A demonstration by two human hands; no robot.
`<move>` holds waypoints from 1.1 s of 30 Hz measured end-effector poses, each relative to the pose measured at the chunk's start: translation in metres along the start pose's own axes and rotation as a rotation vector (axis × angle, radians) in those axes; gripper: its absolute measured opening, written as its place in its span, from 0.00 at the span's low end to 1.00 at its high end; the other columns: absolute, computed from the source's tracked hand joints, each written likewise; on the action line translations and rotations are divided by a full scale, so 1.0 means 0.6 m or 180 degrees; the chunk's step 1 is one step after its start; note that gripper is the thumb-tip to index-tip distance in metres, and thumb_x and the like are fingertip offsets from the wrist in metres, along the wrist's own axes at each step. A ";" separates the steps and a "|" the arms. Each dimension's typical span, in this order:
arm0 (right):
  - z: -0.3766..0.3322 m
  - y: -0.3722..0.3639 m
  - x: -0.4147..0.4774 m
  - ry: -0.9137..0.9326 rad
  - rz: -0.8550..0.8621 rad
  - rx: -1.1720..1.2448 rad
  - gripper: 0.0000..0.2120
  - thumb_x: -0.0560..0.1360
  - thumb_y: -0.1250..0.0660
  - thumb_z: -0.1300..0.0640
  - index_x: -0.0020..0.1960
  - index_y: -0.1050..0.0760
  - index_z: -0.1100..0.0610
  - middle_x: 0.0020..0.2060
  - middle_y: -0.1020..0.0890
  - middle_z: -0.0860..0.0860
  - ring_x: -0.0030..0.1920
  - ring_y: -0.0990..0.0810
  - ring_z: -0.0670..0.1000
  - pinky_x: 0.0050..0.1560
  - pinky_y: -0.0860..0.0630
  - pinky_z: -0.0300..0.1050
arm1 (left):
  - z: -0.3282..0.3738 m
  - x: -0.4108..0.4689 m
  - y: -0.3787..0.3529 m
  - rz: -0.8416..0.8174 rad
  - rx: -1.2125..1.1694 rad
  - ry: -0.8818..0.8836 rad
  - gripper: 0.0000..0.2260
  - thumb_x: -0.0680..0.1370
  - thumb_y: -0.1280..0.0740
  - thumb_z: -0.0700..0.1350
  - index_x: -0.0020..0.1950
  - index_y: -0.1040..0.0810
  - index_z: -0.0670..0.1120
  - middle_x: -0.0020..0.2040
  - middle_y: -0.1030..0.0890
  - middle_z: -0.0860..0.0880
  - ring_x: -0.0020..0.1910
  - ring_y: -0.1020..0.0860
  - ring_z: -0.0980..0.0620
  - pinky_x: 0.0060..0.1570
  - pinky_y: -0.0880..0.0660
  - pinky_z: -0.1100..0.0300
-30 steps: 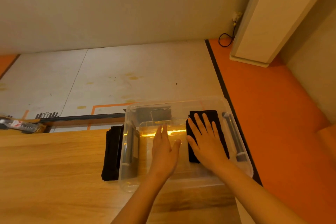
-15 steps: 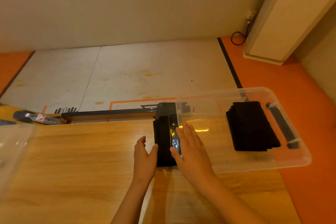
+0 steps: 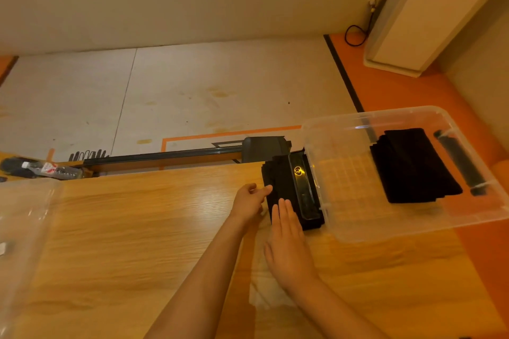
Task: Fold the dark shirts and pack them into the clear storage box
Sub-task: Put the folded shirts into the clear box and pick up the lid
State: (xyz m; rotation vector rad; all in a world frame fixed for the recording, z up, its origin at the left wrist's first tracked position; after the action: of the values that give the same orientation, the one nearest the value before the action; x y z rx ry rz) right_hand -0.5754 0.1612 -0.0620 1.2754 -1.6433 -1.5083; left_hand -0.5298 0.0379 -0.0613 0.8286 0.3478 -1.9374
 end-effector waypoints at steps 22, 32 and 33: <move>-0.050 0.020 -0.009 0.0297 -0.0067 0.0941 0.23 0.82 0.44 0.48 0.75 0.39 0.50 0.72 0.33 0.46 0.71 0.35 0.45 0.70 0.38 0.40 | -0.038 0.016 0.062 0.0326 -0.0075 0.0334 0.09 0.67 0.22 0.40 0.38 0.22 0.41 0.44 0.17 0.39 0.46 0.17 0.40 0.51 0.21 0.42; -0.055 0.026 0.029 -0.0435 0.0395 0.1182 0.25 0.80 0.42 0.46 0.74 0.38 0.54 0.69 0.33 0.50 0.69 0.33 0.49 0.66 0.33 0.43 | -0.080 -0.050 0.122 0.0529 -0.0553 0.0436 0.14 0.70 0.23 0.41 0.51 0.21 0.39 0.48 0.17 0.42 0.48 0.18 0.45 0.50 0.20 0.49; -0.050 0.031 0.033 -0.0531 0.0409 0.1270 0.25 0.80 0.42 0.45 0.74 0.39 0.53 0.69 0.33 0.50 0.68 0.32 0.49 0.64 0.31 0.43 | -0.080 -0.054 0.121 0.0554 -0.0581 0.0423 0.13 0.70 0.24 0.42 0.51 0.21 0.40 0.49 0.18 0.42 0.48 0.19 0.46 0.51 0.20 0.49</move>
State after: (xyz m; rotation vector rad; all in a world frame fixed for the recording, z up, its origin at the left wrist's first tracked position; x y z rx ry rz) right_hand -0.5614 0.1290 -0.0415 1.2366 -2.1730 -1.2785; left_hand -0.4378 0.0502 -0.0669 0.8403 0.5073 -1.6671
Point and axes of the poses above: each hand's wrist, its own x-axis towards the middle knuckle, its own y-axis out of the back of the hand, z = x × y, the point moved 3 cm from there along x, towards the middle knuckle
